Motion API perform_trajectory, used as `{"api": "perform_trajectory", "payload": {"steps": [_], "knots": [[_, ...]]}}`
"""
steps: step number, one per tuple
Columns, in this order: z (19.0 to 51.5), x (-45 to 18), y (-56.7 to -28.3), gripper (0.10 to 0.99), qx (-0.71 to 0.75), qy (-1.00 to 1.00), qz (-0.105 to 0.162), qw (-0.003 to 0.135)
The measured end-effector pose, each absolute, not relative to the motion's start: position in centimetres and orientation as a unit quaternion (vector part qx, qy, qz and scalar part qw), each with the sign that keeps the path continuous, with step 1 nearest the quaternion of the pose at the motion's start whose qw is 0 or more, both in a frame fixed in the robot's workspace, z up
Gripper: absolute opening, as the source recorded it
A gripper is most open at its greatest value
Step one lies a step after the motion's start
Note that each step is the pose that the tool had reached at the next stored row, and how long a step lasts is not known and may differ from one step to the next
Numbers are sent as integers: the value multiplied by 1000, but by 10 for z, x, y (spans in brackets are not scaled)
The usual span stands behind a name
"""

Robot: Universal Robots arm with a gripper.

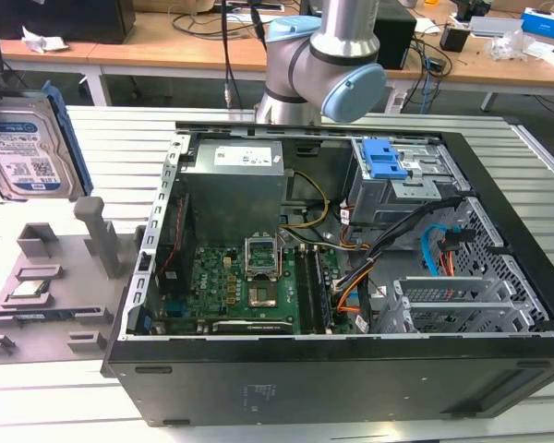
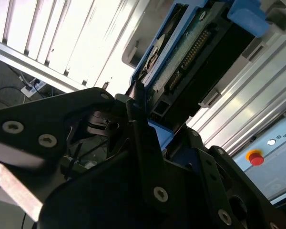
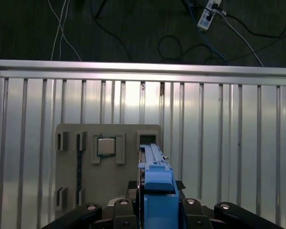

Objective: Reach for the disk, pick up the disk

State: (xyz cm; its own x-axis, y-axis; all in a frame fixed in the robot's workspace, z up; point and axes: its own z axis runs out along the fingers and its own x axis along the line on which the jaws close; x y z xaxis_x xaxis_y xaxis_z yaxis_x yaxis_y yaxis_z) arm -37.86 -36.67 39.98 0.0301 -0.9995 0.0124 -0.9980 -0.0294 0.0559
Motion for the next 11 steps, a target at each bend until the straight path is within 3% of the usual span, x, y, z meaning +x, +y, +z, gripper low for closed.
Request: {"api": "perform_trajectory", "payload": {"steps": [11], "knots": [[423, -377, -367, 369, 717, -696, -16, 26]]}}
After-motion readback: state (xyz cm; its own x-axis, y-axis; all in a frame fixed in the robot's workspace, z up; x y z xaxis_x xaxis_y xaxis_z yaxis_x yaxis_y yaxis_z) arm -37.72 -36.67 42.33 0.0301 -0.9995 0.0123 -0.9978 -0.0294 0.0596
